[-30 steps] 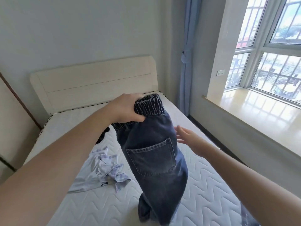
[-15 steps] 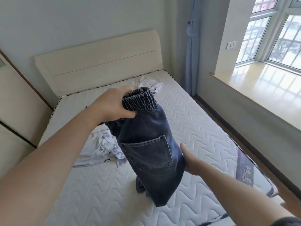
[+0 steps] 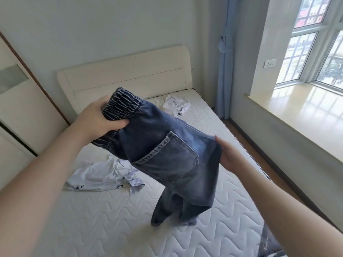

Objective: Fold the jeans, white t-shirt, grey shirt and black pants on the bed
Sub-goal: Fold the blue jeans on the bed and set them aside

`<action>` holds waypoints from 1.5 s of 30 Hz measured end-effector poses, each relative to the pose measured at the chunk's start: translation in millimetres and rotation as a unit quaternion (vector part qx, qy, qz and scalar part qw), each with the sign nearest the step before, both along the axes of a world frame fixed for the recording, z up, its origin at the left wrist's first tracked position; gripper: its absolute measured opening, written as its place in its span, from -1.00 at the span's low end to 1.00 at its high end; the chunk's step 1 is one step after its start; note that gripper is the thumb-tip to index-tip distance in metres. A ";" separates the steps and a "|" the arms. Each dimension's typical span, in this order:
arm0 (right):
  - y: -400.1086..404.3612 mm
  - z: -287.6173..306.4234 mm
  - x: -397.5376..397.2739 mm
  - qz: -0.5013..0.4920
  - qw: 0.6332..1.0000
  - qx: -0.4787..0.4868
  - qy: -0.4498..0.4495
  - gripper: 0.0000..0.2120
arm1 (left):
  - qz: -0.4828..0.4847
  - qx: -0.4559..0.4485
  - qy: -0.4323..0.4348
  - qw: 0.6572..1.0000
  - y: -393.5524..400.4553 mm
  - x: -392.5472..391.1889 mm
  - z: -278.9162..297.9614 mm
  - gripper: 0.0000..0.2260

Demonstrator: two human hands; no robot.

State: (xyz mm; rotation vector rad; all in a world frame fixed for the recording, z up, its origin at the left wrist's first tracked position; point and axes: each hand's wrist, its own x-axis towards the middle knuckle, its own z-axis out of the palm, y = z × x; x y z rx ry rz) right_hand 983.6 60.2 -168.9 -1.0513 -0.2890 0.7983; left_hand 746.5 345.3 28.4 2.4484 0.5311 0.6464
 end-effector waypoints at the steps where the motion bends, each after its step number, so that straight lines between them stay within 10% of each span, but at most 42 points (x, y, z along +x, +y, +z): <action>1: -5.9 20.1 10.1 -0.014 1.000 -0.013 -0.017 -0.58 | 0.003 -0.022 -0.013 1.000 0.9 -2.6 -0.1 -0.61; 14: -55.3 174.9 53.0 -0.097 0.959 -0.111 -0.242 -0.76 | -0.009 -0.344 -0.130 0.930 -14.6 -21.8 -45.3 -0.54; 28: -32.3 -60.6 16.9 0.118 0.854 -0.453 -0.226 -0.58 | 0.156 -0.557 0.007 0.816 -72.8 -108.3 -300.1 -0.64; 45: 84.6 -179.3 -84.6 0.212 0.852 -0.400 -0.264 -0.75 | 0.285 -0.578 0.028 0.764 -49.1 -255.6 -411.3 -0.78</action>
